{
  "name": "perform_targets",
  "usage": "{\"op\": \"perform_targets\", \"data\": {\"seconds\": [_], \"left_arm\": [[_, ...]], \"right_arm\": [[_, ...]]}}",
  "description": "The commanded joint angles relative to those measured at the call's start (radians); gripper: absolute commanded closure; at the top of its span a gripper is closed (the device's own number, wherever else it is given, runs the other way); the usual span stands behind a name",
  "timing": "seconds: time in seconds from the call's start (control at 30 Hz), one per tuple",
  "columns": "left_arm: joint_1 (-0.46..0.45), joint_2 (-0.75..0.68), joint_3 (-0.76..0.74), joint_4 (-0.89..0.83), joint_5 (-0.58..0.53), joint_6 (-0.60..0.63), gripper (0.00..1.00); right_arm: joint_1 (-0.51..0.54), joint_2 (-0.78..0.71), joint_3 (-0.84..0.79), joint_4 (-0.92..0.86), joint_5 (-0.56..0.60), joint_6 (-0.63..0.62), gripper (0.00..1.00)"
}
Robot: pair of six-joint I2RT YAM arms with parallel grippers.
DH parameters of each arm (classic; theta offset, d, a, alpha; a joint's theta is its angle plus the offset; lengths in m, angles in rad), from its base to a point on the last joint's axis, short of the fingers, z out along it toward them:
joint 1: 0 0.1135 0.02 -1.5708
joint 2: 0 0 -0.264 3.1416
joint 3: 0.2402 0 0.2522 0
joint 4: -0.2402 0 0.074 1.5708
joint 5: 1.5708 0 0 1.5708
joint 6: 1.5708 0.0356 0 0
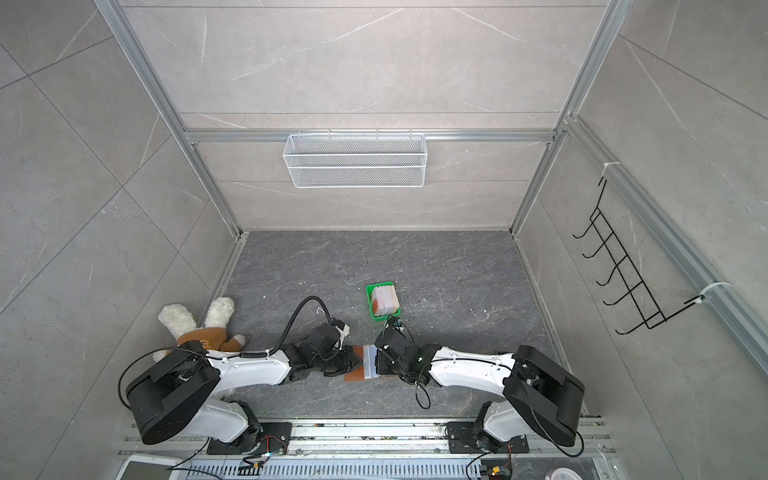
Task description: Put the credit cards into the card holder
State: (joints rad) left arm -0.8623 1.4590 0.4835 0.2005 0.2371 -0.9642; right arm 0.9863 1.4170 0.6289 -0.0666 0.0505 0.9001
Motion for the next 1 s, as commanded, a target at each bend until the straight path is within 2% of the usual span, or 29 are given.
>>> {"op": "perform_targets", "data": {"seconds": [0.0,0.33,0.63,0.97], "left_arm": [[-0.008,0.018,0.031,-0.061,-0.021,0.026,0.85],[-0.021,0.013,0.049,-0.094,-0.055,0.037,0.84],[-0.032,0.024,0.078,-0.089,-0.034,0.051,0.83],[-0.034,0.038,0.099,-0.112,-0.02,0.054,0.82]], "right_arm": [[-0.006,-0.001,-0.009,-0.005,-0.004,-0.002,0.82],[-0.007,0.055,-0.024,-0.108,0.04,0.026,0.83],[-0.008,-0.04,-0.015,-0.066,0.017,-0.022,0.83],[-0.016,0.038,0.018,-0.111,0.032,-0.004,0.83]]}}
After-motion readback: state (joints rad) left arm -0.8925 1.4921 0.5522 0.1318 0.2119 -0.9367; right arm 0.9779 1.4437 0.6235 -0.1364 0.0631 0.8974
